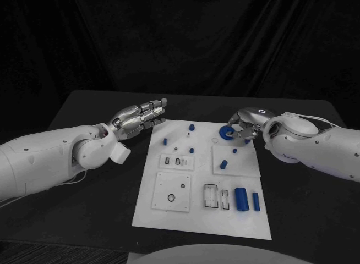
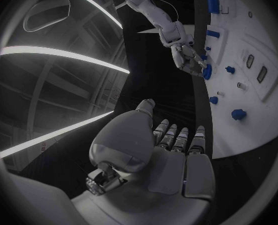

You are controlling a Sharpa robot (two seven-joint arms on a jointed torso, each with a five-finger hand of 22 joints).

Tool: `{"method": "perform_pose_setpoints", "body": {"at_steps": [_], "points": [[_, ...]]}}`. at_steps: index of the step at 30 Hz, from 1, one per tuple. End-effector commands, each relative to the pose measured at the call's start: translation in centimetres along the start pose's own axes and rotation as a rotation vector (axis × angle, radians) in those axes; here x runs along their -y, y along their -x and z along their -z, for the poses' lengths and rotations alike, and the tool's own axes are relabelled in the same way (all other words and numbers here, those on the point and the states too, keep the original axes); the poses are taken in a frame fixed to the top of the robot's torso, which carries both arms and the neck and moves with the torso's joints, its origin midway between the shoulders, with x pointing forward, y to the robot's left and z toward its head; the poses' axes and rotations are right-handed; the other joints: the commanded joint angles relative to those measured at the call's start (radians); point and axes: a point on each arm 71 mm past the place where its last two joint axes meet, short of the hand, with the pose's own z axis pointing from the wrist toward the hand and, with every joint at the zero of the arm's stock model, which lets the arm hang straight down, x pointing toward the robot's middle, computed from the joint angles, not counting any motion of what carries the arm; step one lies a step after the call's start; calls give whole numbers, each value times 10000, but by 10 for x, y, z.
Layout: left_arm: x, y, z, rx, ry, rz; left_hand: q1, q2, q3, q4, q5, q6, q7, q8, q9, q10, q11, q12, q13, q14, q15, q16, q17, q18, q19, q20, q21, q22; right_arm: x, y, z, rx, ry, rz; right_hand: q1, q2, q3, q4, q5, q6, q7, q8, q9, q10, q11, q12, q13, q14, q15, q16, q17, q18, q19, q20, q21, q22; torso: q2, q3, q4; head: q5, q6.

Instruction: Assemble the parts on the task board

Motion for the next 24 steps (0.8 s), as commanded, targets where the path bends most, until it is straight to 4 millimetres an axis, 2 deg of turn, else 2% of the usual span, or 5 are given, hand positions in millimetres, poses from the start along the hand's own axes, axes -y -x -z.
{"method": "perform_pose_setpoints", "body": {"at_steps": [1,13,14,17,24], "points": [[0,-2,-1,-134,-32,78,13,91,79,7,34,17,40,31,12,-23,36,55,8,13,81,-25,-9,100,-2,81,23,14,2,-10,2,-529,-190,78,38,-11,-13,-28,-48,157,-12,70,11,1042,72,26,2630,1039,52,26,2633,-158,1075,62,25,2630,-1,1,4,-8,-30],[-1,-2,-1,-158,0,93,46,86,176,-27,36,13,41,38,11,-22,38,64,9,16,87,-22,-8,101,5,87,28,18,1,-11,1,-593,-175,81,306,-113,31,-194,191,229,-47,43,-3,1042,39,26,2630,1039,25,26,2633,-158,1075,37,25,2630,-2,-3,1,-14,-63],[-1,-2,-1,-158,1,94,46,86,176,-27,36,13,41,38,11,-22,38,64,9,16,87,-22,-8,101,5,87,28,18,1,-11,1,-588,-166,79,359,-107,55,-221,307,258,-29,44,-4,1042,48,26,2630,1039,26,26,2633,-158,1075,35,25,2630,-1,-2,3,-14,-65],[-1,-2,-1,-156,6,94,49,88,199,-30,38,9,40,38,11,-22,38,65,9,17,89,-22,-7,102,11,90,31,20,0,-11,1,-548,-132,68,498,-42,189,-307,1159,586,-97,153,63,1042,-3,26,2630,1039,-10,26,2633,-158,1075,5,25,2630,2,-1,5,-11,-67],[-1,-3,0,-149,15,95,56,89,231,-37,40,9,37,41,11,-20,40,73,11,19,93,-20,-6,103,15,95,34,22,-1,-11,1,-438,-27,45,623,2,389,-473,2075,1158,-214,380,265,1042,-84,26,2630,1039,-83,26,2633,-158,1075,-64,25,2630,-2,1,8,2,-64]]}}
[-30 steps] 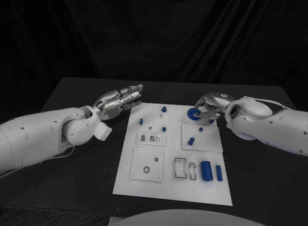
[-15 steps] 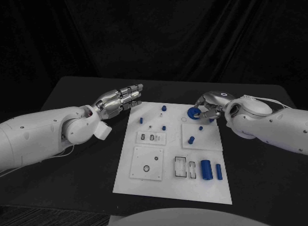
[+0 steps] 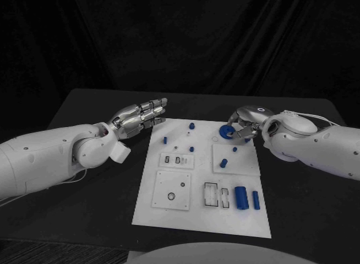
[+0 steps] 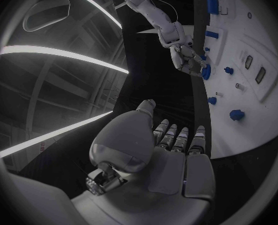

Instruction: Assemble the parts on the task board

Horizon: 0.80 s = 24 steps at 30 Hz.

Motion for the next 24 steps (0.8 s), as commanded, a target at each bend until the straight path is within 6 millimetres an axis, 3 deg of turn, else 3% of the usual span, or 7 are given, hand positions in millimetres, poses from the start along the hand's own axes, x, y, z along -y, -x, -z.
{"method": "perform_pose_setpoints", "body": {"at_steps": [1,6,18,24], "points": [[0,-2,0,-122,-82,75,19,48,110,0,43,15,38,43,14,-15,40,46,14,-13,63,-17,-8,104,-18,64,35,15,1,-11,3,-426,-67,51,154,80,105,-92,381,552,-379,276,305,1042,-101,26,2633,1038,-93,26,2634,-158,1075,-74,25,2632,-1,1,4,9,3],[0,-2,0,-98,-81,70,22,47,142,-5,48,21,38,49,15,-11,44,54,16,-11,66,-16,-6,105,-12,70,39,17,-1,-9,4,-178,93,-6,124,83,193,-134,817,754,-427,345,400,1042,-119,26,2633,1038,-117,26,2634,-158,1075,-96,25,2632,1,2,0,37,25],[0,-1,2,-30,-88,52,23,42,186,-12,54,43,35,64,19,-2,51,73,20,-5,71,-12,-3,106,-4,77,44,20,-5,0,15,355,372,-194,-186,78,238,27,1232,937,-460,361,488,1042,-85,26,2633,1038,-102,26,2634,-158,1075,-95,25,2632,-7,-9,37,111,45],[1,0,3,8,-94,39,21,33,225,-22,57,51,33,73,21,10,65,98,25,2,72,-7,0,108,2,84,47,22,-12,14,19,533,575,-214,-279,53,296,82,1464,924,-430,296,479,1042,-49,26,2633,1038,-75,26,2634,-158,1075,-77,25,2632,-1,-9,-2,169,58]]}}
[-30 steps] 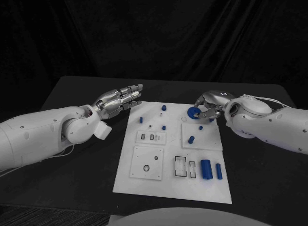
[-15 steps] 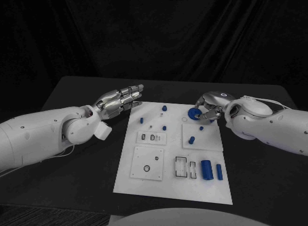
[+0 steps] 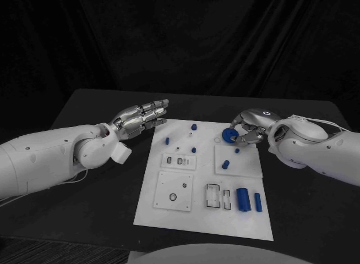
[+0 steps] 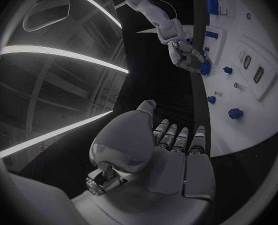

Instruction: Assemble the parts on the task board

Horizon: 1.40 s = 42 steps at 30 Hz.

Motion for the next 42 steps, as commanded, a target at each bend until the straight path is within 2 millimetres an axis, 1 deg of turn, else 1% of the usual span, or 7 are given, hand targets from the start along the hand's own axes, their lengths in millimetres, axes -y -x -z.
{"method": "perform_pose_setpoints", "body": {"at_steps": [1,12,18,20,30,38,42], "points": [[1,-1,0,-28,-118,29,21,33,58,6,57,52,34,36,9,11,65,60,15,3,72,-7,-3,106,2,84,47,16,-6,9,1,235,140,11,-140,11,32,43,48,828,-514,286,478,1038,28,26,2634,1038,0,26,2635,-158,1038,-39,25,2635,2,-12,-20,23,8],[0,-2,-2,-75,-110,40,16,17,99,-14,60,113,71,72,21,17,61,69,16,4,81,-6,-3,105,5,94,48,16,-32,15,-7,-28,667,25,-332,37,105,180,125,756,-467,153,418,1038,75,26,2634,1038,38,26,2635,-158,1038,-6,25,2635,11,5,14,-3,61],[0,-2,-3,-93,-131,38,-32,-53,101,-45,13,43,59,52,7,21,99,77,16,5,101,-6,-3,103,7,108,49,16,-50,11,-22,-310,984,141,-377,29,154,204,199,726,-451,91,386,1038,88,26,2634,1038,50,26,2635,-158,1038,7,25,2635,7,3,2,-154,64],[0,-3,-4,-111,-155,38,-42,-59,98,-46,9,14,50,40,2,21,106,77,15,6,104,-5,-2,103,9,109,50,17,-58,10,-30,-378,1141,197,-399,25,169,216,212,706,-437,63,370,1038,100,26,2634,1038,57,26,2635,-158,1038,11,25,2635,11,-3,-8,-121,104],[1,-5,-6,-137,-225,35,-80,-75,83,-41,-14,-4,38,35,-1,13,109,61,11,5,108,-6,-3,102,8,113,49,16,-84,4,-55,-602,1592,371,-429,14,251,222,291,625,-398,-48,304,1038,133,26,2634,1038,85,26,2635,-158,1038,34,25,2635,47,5,93,-141,91],[1,-6,-8,-169,-233,39,-95,-78,77,-35,-19,-7,39,36,-1,9,103,56,10,5,109,-6,-3,102,3,113,46,14,-93,1,-65,-605,1695,433,-423,1,272,207,272,600,-384,-79,285,1038,145,26,2634,1038,94,26,2635,-158,1038,42,25,2635,42,9,141,-105,46],[1,-6,-8,-161,-222,36,-117,-78,72,-28,-20,1,49,43,1,4,89,49,8,4,109,-7,-4,101,2,110,45,13,-95,0,-68,-604,1705,455,-435,-8,295,202,201,583,-365,-113,262,1038,163,26,2634,1038,109,26,2635,-158,1038,54,25,2635,34,3,129,-70,18]]}}
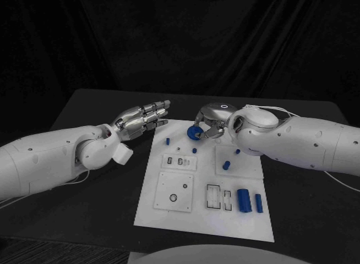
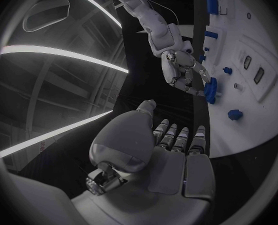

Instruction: Assemble the parts on the task board

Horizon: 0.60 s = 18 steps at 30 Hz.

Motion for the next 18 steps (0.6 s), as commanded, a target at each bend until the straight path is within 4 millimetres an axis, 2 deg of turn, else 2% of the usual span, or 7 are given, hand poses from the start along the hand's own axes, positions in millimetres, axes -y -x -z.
{"method": "perform_pose_setpoints", "body": {"at_steps": [1,13,18], "points": [[1,-1,-1,-43,-190,32,-80,-35,4,-15,-19,-20,20,13,-6,-34,50,13,3,-4,46,-7,-7,100,2,39,45,8,-1,-2,-2,-117,45,51,-12,107,85,-20,-93,509,-431,-76,256,1042,93,26,2630,1066,82,26,2635,-159,1039,58,25,2631,-9,-7,1,30,-18],[1,-2,-1,-69,-190,42,-94,-30,7,-16,-13,7,42,29,0,-36,35,14,3,-1,49,-5,-5,100,8,39,49,11,-3,-8,-8,-392,27,96,-50,80,169,-51,-354,337,-388,-257,151,1042,95,26,2630,1066,98,26,2635,-159,1039,89,25,2631,-11,-14,18,81,-47],[1,-2,-1,-77,-180,44,-94,-30,7,-16,-13,7,42,29,0,-36,35,14,3,-1,49,-5,-5,100,8,39,49,11,-5,-10,-9,-463,67,82,-80,64,183,-56,-467,268,-377,-318,114,1042,79,26,2630,1066,88,26,2635,-159,1039,88,25,2631,-1,-10,-4,124,-49]]}}
